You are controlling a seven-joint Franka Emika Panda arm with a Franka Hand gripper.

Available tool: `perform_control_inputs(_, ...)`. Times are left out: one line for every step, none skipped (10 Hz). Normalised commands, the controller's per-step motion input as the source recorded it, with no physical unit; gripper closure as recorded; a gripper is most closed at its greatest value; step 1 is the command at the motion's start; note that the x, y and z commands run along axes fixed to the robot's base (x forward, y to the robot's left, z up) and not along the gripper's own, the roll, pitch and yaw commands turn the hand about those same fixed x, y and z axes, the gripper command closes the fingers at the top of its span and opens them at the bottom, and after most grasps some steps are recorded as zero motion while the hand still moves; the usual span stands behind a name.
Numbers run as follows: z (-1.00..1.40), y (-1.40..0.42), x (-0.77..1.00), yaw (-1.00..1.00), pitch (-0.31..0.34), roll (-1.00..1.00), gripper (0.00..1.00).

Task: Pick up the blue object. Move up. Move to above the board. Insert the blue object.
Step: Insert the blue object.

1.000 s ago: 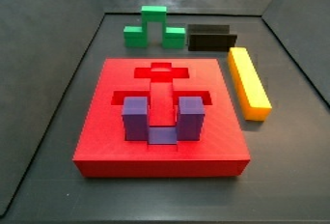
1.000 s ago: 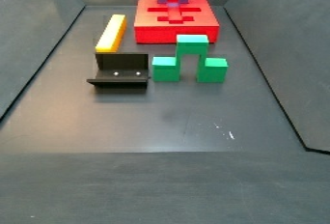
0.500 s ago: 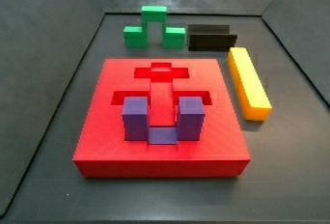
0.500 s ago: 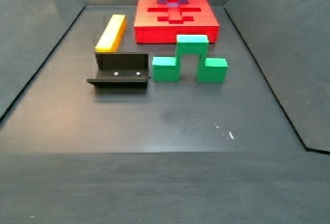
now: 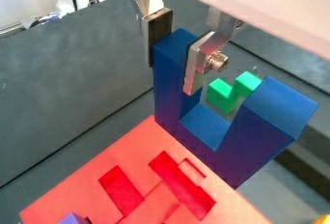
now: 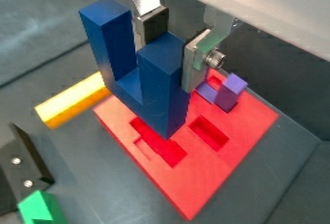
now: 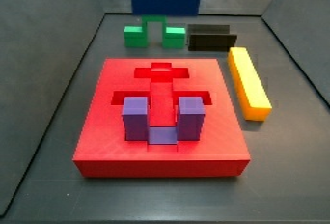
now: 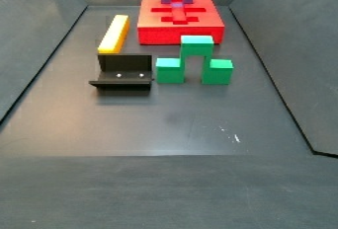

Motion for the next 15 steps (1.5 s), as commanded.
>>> perform_control_inputs(-0.45, -0.07, -0.25, -0.02, -0.114, 0.03, 1.0)
perform_control_inputs(-0.43, -0.01, -0.25, -0.01, -0.107, 0.0, 1.0)
perform_control_inputs(-0.42, -0.01, -0.23, -0.01, -0.119, 0.0, 1.0)
perform_control_inputs(-0.4, -0.02, -0.16, 0.0, -0.119, 0.0, 1.0)
perform_control_inputs(-0.47, -0.04, 0.0, 0.0, -0.107, 0.0, 1.0)
perform_control_inputs(-0.65, -0.09, 0.27, 0.0, -0.016, 0.0, 1.0)
perform_control_inputs(-0.66, -0.01, 0.42, 0.0, 0.0, 0.0, 1.0)
perform_control_inputs(-0.6, 0.0, 0.29, 0.0, 0.0, 0.0, 1.0)
perform_control_inputs(-0.55, -0.01, 0.24, 0.0, 0.0, 0.0, 1.0)
perform_control_inputs(-0.43, -0.02, 0.28, 0.0, 0.009, 0.02, 1.0)
perform_control_inputs(-0.16, -0.03, 0.05, 0.0, 0.0, 0.01, 1.0)
perform_control_inputs(-0.03, -0.01, 0.0, 0.0, 0.0, 0.05, 1.0)
perform_control_inputs(-0.09, 0.0, -0.03, 0.0, 0.0, 0.11, 1.0)
perform_control_inputs(-0.13, 0.0, -0.09, 0.0, 0.0, 0.12, 1.0)
perform_control_inputs(-0.19, -0.02, -0.08, 0.0, 0.0, 0.11, 1.0)
